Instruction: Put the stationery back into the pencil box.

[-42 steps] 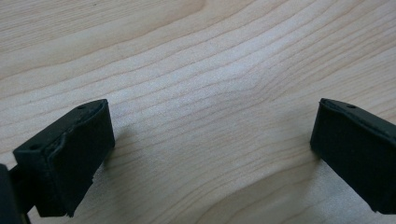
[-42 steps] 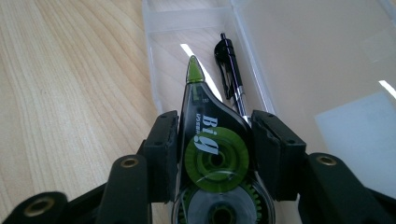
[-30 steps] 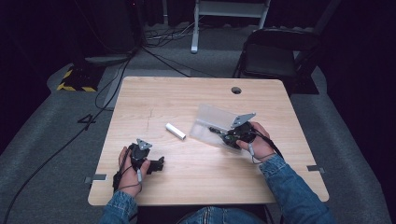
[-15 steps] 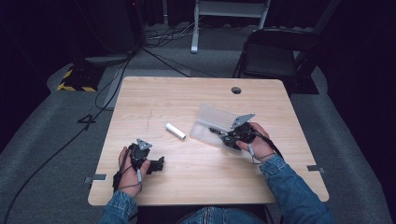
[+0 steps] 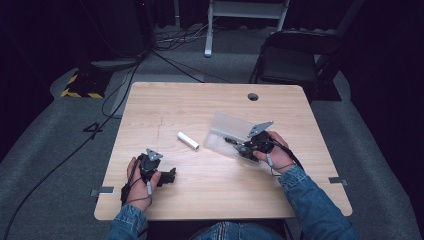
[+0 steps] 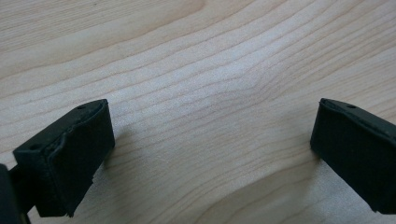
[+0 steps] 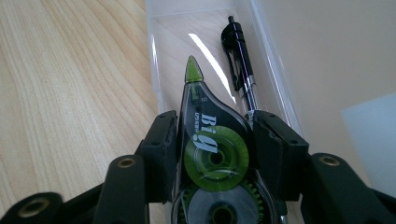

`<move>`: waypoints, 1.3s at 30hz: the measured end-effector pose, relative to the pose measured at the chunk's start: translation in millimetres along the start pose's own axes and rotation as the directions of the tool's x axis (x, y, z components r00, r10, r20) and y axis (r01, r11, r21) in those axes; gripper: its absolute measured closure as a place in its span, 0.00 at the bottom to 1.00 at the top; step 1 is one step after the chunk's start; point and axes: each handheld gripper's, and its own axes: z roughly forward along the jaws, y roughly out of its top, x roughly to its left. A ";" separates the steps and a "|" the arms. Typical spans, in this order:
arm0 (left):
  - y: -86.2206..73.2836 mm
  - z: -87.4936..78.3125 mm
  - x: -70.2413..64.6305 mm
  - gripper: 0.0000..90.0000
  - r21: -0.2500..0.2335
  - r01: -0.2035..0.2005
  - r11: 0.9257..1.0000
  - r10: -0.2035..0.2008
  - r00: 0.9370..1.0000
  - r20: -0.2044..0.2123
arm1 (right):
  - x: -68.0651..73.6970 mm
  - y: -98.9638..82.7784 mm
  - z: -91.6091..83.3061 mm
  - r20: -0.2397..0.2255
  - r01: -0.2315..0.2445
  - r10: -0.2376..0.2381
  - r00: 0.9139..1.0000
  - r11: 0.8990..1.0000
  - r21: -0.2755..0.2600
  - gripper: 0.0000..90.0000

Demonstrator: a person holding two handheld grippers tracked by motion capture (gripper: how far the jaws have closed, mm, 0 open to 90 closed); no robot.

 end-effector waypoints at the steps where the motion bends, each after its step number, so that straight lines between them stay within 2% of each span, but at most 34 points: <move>1: 0.0 0.0 0.0 0.00 0.000 0.000 1.000 0.000 1.000 0.000 | -0.2 -0.2 0.2 0.003 -0.003 0.003 1.000 1.000 -0.001 0.55; 18: 0.0 0.0 0.0 0.00 0.000 0.000 1.000 0.000 1.000 0.000 | -0.8 -0.2 -2.0 -0.016 -0.023 0.023 1.000 1.000 -0.013 0.53; 23: 0.0 0.0 0.0 0.00 0.000 0.000 1.000 0.000 1.000 0.001 | -0.2 0.4 -1.6 -0.053 -0.032 0.030 0.998 0.999 -0.035 0.47; 26: 0.0 0.0 0.0 0.00 0.000 0.000 1.000 0.000 1.000 0.000 | 0.5 -0.1 1.2 -0.049 -0.026 0.025 0.998 0.999 -0.027 0.44; 39: 0.0 0.1 0.1 0.00 -0.001 -0.001 1.000 0.001 1.000 0.000 | 2.6 0.1 1.9 -0.084 -0.011 0.010 0.996 1.000 -0.015 0.45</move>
